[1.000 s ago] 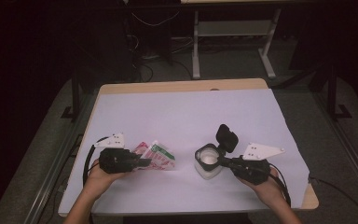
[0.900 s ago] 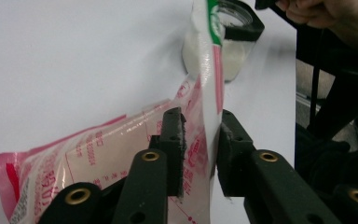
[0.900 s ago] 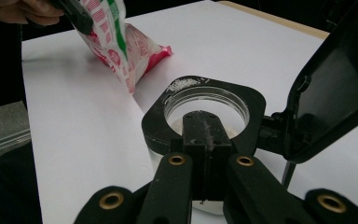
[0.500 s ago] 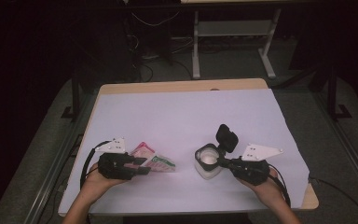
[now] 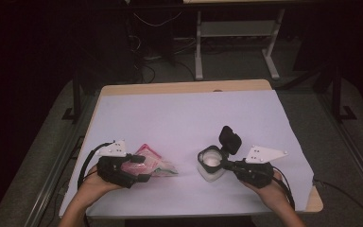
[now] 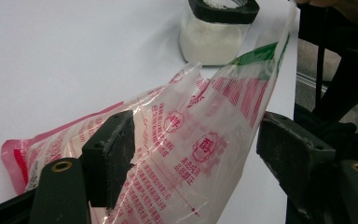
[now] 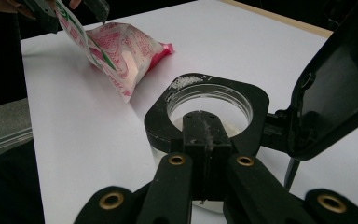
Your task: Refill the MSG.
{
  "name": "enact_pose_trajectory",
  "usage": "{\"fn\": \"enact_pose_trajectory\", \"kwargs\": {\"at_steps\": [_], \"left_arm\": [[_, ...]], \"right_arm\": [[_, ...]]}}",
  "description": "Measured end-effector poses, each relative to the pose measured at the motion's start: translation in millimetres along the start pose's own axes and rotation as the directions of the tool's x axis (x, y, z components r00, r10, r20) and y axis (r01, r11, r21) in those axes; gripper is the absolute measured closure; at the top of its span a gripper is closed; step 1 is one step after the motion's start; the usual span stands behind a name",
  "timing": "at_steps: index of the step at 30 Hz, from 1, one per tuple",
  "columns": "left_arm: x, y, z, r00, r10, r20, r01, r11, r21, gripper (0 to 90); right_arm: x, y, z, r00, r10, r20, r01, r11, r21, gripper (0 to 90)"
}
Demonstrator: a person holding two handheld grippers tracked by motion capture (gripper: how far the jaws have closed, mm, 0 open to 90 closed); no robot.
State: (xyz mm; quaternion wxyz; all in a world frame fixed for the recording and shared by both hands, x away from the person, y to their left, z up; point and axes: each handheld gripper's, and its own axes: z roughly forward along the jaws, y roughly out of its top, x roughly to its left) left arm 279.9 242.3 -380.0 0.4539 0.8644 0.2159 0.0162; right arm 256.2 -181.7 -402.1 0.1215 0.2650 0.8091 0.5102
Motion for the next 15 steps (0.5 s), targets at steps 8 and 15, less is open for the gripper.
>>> {"fn": "enact_pose_trajectory", "kwargs": {"at_steps": [8, 15], "left_arm": [[3.0, 1.5, -10.8, 0.9983, -0.008, -0.058, 0.007, 0.9998, -0.021, 20.3], [10.9, -1.1, -16.7, 0.995, -0.03, -0.095, 0.027, 0.9991, -0.032, 17.8]], "right_arm": [[-0.4, 0.1, -1.1, 1.0, 0.002, 0.002, -0.002, 1.0, -0.002, 89.9], [-1.2, 0.1, -2.4, 1.0, -0.002, 0.004, 0.002, 1.0, -0.005, 89.9]]}}
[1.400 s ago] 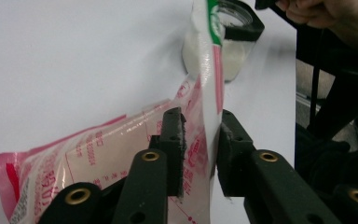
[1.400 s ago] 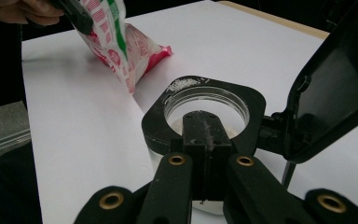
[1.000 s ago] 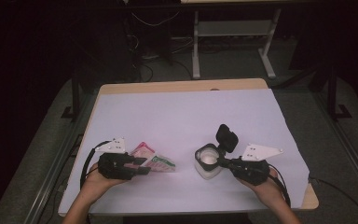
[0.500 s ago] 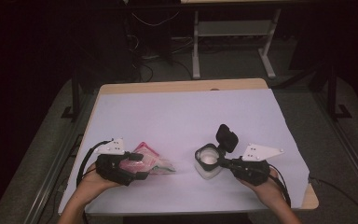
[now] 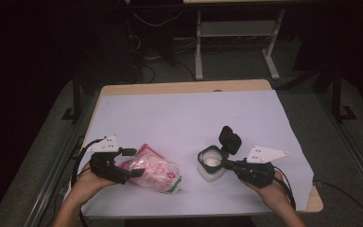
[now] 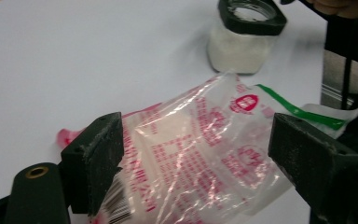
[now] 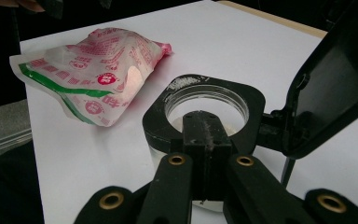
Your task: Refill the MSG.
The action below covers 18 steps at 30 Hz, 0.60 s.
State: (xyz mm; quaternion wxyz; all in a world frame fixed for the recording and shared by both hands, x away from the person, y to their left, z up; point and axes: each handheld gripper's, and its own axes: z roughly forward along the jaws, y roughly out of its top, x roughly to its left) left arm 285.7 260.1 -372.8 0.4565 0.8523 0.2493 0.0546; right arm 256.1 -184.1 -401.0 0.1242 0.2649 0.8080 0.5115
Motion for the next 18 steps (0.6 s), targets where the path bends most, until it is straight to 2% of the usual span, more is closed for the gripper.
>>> {"fn": "enact_pose_trajectory", "kwargs": {"at_steps": [3, 6, 7, 10, 13, 18], "left_arm": [[7.8, -3.3, -4.9, 0.9993, -0.016, -0.034, 0.016, 0.9998, -0.012, 17.5], [16.9, -8.8, -9.9, 0.9949, -0.044, -0.091, 0.042, 0.999, -0.018, 17.0], [20.7, -11.4, -11.4, 0.9915, -0.053, -0.119, 0.05, 0.9984, -0.026, 16.9], [29.5, -17.5, -15.7, 0.9835, -0.088, -0.158, 0.08, 0.9955, -0.051, 16.0], [37.1, -23.7, -18.8, 0.9749, -0.102, -0.198, 0.093, 0.9943, -0.051, 15.8], [47.1, -31.6, -21.1, 0.9513, -0.139, -0.275, 0.13, 0.9902, -0.051, 15.8]], "right_arm": [[-0.1, -0.5, -2.7, 1.0, 0.008, 0.003, -0.008, 1.0, -0.001, 89.9], [-0.3, -0.3, -6.3, 0.9999, 0.014, 0.008, -0.014, 1.0, -0.006, 90.0], [-0.2, -0.2, -6.7, 0.9998, 0.014, 0.01, -0.014, 1.0, -0.005, 89.9], [-0.7, 0.4, -7.5, 0.9997, 0.018, 0.016, -0.018, 1.0, -0.011, 90.0], [-1.2, -3.3, -9.7, 0.9995, 0.021, 0.022, -0.021, 1.0, -0.006, 90.0], [-5.5, -16.1, -18.5, 0.998, 0.043, 0.047, -0.043, 0.999, 0.001, 89.9]]}}
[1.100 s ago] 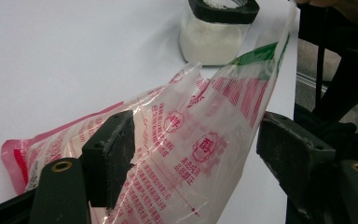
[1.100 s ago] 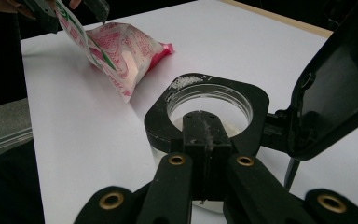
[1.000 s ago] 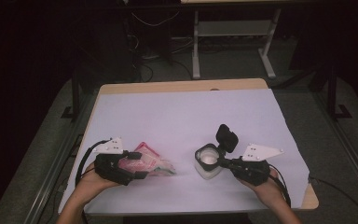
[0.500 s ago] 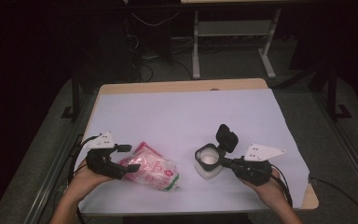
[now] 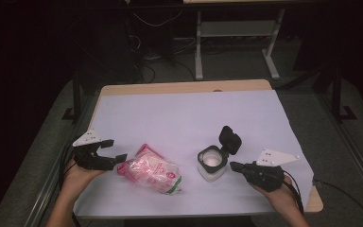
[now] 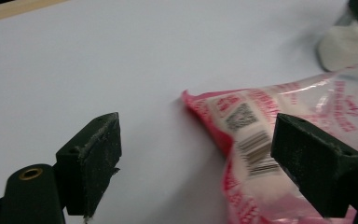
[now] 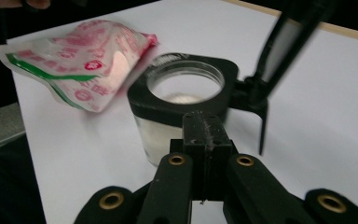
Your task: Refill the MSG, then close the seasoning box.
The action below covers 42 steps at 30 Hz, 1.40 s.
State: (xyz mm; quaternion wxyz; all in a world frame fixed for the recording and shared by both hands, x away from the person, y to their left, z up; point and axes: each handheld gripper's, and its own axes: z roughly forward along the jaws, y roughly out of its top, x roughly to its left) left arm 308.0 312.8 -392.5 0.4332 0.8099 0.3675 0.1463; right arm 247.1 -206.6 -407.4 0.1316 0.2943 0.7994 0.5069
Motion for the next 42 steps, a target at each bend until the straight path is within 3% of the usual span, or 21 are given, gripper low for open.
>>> {"fn": "enact_pose_trajectory", "kwargs": {"at_steps": [5, 11, 18, 21, 26, 32, 42], "left_arm": [[4.5, -6.6, -0.8, 0.9988, -0.016, -0.046, 0.015, 0.9997, -0.02, 15.8], [9.4, -12.0, 2.5, 0.9974, -0.024, -0.068, 0.023, 0.9996, -0.013, 15.8], [11.3, -14.0, 3.7, 0.9956, -0.026, -0.09, 0.026, 0.9997, 0.0, 15.8], [12.7, -18.2, 4.4, 0.9945, -0.055, -0.09, 0.054, 0.9984, -0.017, 15.9], [13.1, -20.8, 5.7, 0.9936, -0.053, -0.1, 0.053, 0.9986, -0.008, 15.9], [12.6, -22.1, 5.3, 0.9919, -0.064, -0.109, 0.062, 0.9979, -0.02, 16.0], [10.8, -23.1, 9.3, 0.9926, -0.054, -0.109, 0.054, 0.9985, -0.006, 16.0]], "right_arm": [[-13.2, -4.3, -13.5, 0.9985, 0.04, 0.038, -0.039, 0.999, -0.01, 90.0], [-35.5, -9.7, -20.1, 0.9921, 0.068, 0.105, -0.067, 0.998, -0.012, 90.0], [-57.3, -7.7, -19.3, 0.9853, 0.116, 0.126, -0.113, 0.993, -0.032, 89.9], [-64.8, -2.8, -18.6, 0.9824, 0.135, 0.129, -0.129, 0.99, -0.05, 90.0], [-75.4, 9.4, -12.5, 0.9816, 0.143, 0.127, -0.136, 0.989, -0.065, 89.9], [-76.0, 26.8, -3.3, 0.9867, 0.131, 0.096, -0.123, 0.988, -0.089, 89.9], [-55.4, 34.3, 5.4, 0.9969, 0.074, 0.025, -0.072, 0.994, -0.08, 89.9]]}}
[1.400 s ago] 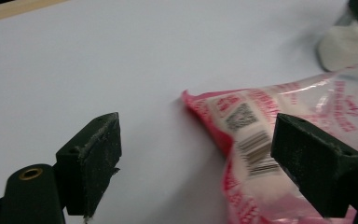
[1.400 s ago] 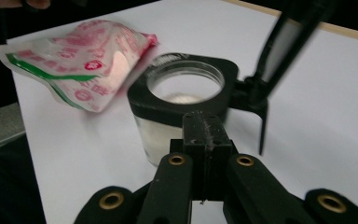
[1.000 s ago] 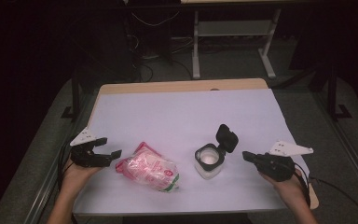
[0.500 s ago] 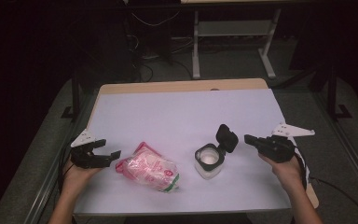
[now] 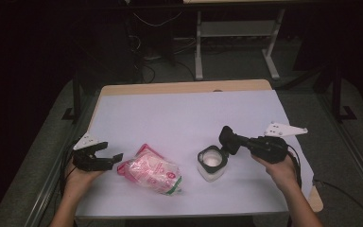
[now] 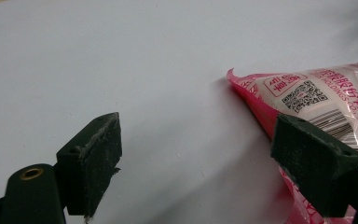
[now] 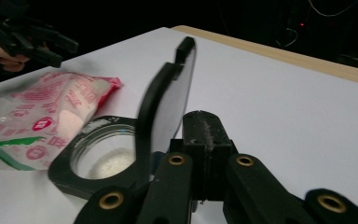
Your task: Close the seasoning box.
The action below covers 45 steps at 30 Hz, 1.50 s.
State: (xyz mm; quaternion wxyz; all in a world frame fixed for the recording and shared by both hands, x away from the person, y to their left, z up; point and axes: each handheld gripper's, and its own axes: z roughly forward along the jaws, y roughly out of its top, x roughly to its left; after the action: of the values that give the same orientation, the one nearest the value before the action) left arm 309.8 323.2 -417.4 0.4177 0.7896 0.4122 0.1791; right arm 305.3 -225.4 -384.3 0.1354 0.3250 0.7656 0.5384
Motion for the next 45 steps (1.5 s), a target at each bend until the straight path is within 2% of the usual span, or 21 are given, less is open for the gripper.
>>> {"fn": "enact_pose_trajectory", "kwargs": {"at_steps": [10, 17, 23, 28, 33, 37, 41, 45], "left_arm": [[-0.7, -0.4, -1.2, 1.0, 0.001, -0.002, -0.001, 1.0, 0.004, 16.1], [-1.7, 0.1, -1.4, 1.0, -0.003, -0.002, 0.003, 1.0, -0.004, 16.1], [-1.6, 1.2, -3.3, 1.0, -0.008, -0.004, 0.008, 0.9999, -0.01, 16.1], [-1.5, 1.0, -3.3, 1.0, -0.008, -0.004, 0.008, 0.9999, -0.008, 16.1], [-1.7, 0.7, -2.3, 1.0, -0.008, 0.002, 0.008, 0.9999, -0.008, 16.1], [-0.5, 0.1, -2.7, 1.0, -0.004, 0.003, 0.004, 1.0, -0.007, 16.1], [-0.5, -0.2, -2.7, 1.0, -0.004, 0.004, 0.004, 1.0, -0.008, 16.1], [-1.9, -0.1, -1.9, 1.0, 0.003, 0.007, -0.003, 1.0, -0.006, 16.1]], "right_arm": [[9.4, 1.1, 2.2, 0.9997, -0.015, -0.017, 0.015, 1.0, -0.005, 89.9], [23.3, 2.3, 8.7, 0.998, -0.043, -0.047, 0.043, 0.999, 0.002, 89.9], [32.6, -1.1, 17.0, 0.9951, -0.043, -0.089, 0.045, 0.999, 0.019, 89.9], [33.1, -1.0, 17.6, 0.995, -0.052, -0.085, 0.053, 0.998, 0.017, 89.9], [22.7, -3.8, 11.8, 0.9985, -0.039, -0.04, 0.039, 0.999, 0.016, 89.9], [11.5, -7.9, 5.3, 0.9997, -0.019, 0.013, 0.019, 1.0, 0.017, 89.9], [-0.1, -14.3, -1.1, 0.9972, -0.003, 0.075, 0.002, 1.0, 0.02, 89.6], [-13.8, -24.5, -7.6, 0.992, 0.025, 0.123, -0.028, 0.999, 0.021, 82.6]]}}
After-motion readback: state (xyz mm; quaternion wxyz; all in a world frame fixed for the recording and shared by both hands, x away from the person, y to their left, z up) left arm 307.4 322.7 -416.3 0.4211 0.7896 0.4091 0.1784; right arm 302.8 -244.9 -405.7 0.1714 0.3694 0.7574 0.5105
